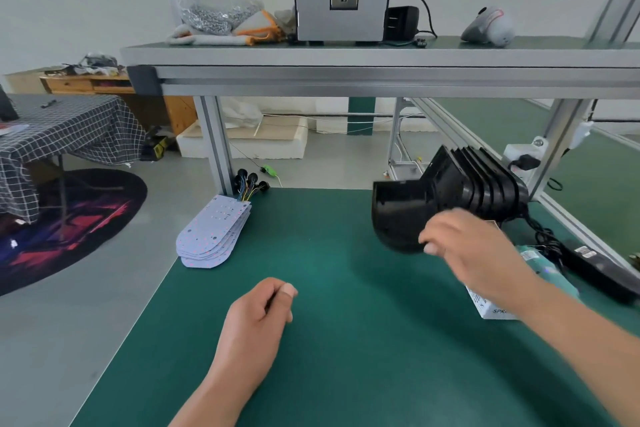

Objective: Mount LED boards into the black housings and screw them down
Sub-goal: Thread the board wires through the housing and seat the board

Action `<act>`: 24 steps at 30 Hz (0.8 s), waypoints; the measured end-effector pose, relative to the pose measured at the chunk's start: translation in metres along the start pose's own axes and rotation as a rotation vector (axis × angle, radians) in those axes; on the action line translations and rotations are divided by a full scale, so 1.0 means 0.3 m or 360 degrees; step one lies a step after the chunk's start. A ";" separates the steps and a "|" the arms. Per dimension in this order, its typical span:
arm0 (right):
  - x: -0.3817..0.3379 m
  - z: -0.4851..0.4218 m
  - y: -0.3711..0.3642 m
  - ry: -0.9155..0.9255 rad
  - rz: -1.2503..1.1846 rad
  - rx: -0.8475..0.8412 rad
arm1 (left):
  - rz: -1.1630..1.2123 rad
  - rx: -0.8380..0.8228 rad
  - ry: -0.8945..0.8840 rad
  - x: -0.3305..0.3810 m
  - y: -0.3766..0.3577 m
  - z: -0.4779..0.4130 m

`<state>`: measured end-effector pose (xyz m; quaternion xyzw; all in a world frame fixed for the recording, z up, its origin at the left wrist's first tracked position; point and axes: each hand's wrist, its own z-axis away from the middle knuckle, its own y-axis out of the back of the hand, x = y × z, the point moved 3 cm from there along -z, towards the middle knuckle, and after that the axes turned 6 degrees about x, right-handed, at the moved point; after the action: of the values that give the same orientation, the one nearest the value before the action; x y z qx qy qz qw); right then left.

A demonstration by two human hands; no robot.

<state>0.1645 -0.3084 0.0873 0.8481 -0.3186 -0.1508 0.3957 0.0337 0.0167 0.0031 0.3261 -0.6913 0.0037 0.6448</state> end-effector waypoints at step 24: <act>-0.411 0.334 0.145 0.0208 -0.0525 -0.0595 | -0.0867 0.0836 0.0436 -0.142 0.292 -0.431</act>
<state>0.0027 -0.3058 0.0568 0.8086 -0.1163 -0.2144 0.5354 0.1070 0.1597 0.0230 0.6477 -0.4627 0.0527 0.6030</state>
